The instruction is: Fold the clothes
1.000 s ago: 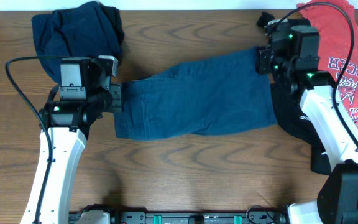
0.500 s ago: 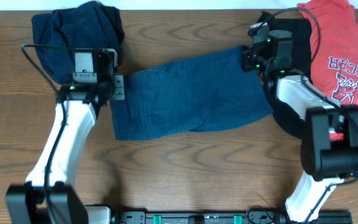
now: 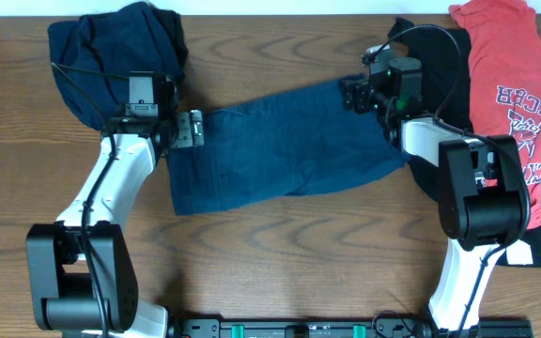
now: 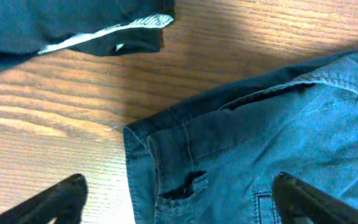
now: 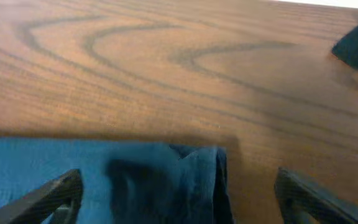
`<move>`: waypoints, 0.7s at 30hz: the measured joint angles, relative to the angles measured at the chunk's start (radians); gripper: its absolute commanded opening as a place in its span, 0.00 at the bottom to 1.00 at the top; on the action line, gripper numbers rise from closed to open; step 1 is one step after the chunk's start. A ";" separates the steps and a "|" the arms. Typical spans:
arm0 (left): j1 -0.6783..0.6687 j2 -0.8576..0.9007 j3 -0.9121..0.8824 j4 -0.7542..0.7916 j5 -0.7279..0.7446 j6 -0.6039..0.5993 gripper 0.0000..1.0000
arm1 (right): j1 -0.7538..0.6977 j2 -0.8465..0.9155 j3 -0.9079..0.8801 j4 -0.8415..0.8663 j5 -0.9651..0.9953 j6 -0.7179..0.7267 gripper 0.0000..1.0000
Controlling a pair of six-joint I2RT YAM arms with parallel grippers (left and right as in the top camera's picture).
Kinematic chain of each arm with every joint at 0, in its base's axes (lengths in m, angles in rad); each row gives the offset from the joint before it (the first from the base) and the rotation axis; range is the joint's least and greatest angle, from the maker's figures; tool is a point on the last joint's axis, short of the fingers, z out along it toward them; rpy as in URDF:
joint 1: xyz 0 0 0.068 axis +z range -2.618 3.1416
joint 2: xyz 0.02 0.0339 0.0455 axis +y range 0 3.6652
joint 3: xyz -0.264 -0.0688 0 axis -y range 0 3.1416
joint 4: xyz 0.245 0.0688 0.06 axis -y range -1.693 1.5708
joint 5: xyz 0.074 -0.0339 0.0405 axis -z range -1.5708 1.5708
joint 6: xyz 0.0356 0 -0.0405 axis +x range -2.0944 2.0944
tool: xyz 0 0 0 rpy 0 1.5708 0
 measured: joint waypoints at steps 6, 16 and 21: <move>0.000 -0.058 0.000 -0.103 -0.001 -0.003 0.98 | 0.000 -0.154 -0.005 -0.213 0.004 0.001 0.99; 0.000 -0.171 0.002 -0.403 0.080 -0.021 0.98 | 0.000 -0.468 0.019 -0.541 0.027 -0.008 0.99; 0.008 -0.144 0.002 -0.439 0.129 -0.023 0.98 | 0.000 -0.399 0.011 -0.700 0.000 -0.047 0.79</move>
